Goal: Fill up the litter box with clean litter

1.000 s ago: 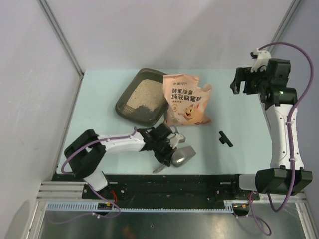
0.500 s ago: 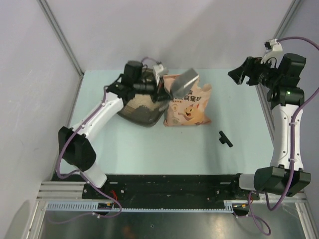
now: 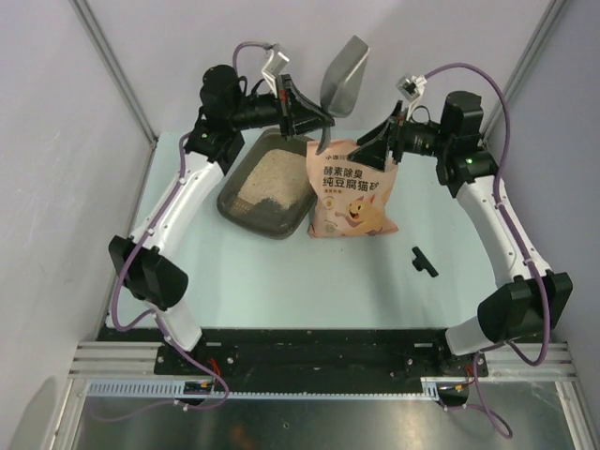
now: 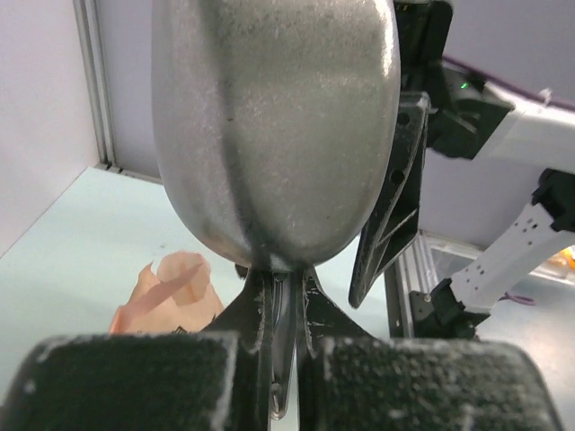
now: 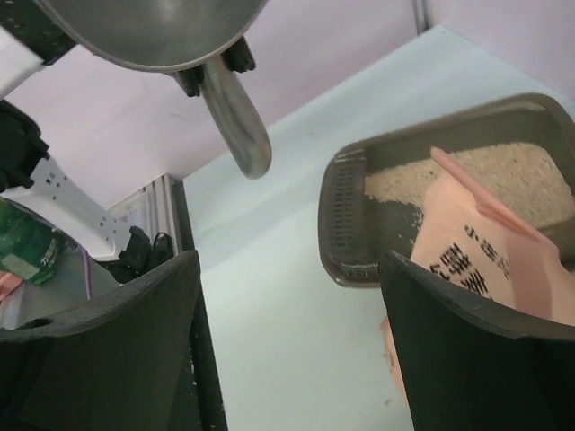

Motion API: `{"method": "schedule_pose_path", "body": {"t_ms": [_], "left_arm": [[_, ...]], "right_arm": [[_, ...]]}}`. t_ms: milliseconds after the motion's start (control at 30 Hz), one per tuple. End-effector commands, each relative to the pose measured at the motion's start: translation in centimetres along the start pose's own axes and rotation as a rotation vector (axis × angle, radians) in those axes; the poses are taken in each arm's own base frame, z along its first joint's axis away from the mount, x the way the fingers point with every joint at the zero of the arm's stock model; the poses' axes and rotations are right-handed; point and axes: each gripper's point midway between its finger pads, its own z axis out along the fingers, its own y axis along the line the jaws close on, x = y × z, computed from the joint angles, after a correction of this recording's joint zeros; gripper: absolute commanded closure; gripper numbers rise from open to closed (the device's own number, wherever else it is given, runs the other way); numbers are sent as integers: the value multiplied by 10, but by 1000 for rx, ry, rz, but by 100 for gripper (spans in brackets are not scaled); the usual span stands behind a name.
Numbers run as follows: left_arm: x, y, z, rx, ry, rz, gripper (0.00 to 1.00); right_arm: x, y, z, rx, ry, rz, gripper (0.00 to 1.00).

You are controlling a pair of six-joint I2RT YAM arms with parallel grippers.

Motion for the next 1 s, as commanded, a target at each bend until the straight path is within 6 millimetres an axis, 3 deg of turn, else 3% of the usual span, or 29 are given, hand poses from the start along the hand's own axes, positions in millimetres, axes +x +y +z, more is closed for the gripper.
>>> {"method": "schedule_pose_path", "body": {"t_ms": [0,300,533,800,900,933,967], "left_arm": [[-18,-22,-6,93,-43,-36,100],[-18,-24,-10,106,-56,-91,100],[-25,-24,-14,106,-75,-121,100],[-19,-23,-15,114,-64,-136,100],[-18,-19,-15,102,-68,-138,100],[-18,-14,-16,85,-75,-132,66],[-20,-8,-18,61,-89,-126,50]], "right_arm": [[-21,21,17,-127,-69,-76,14],[-17,43,54,-233,-84,-71,16],[-20,44,71,-256,-113,-42,24],[-28,44,78,-277,-134,-44,58],[-27,45,77,-284,-119,-60,93],[-26,45,76,-278,-115,-65,100],[-26,39,73,-261,-116,-85,100]]}}
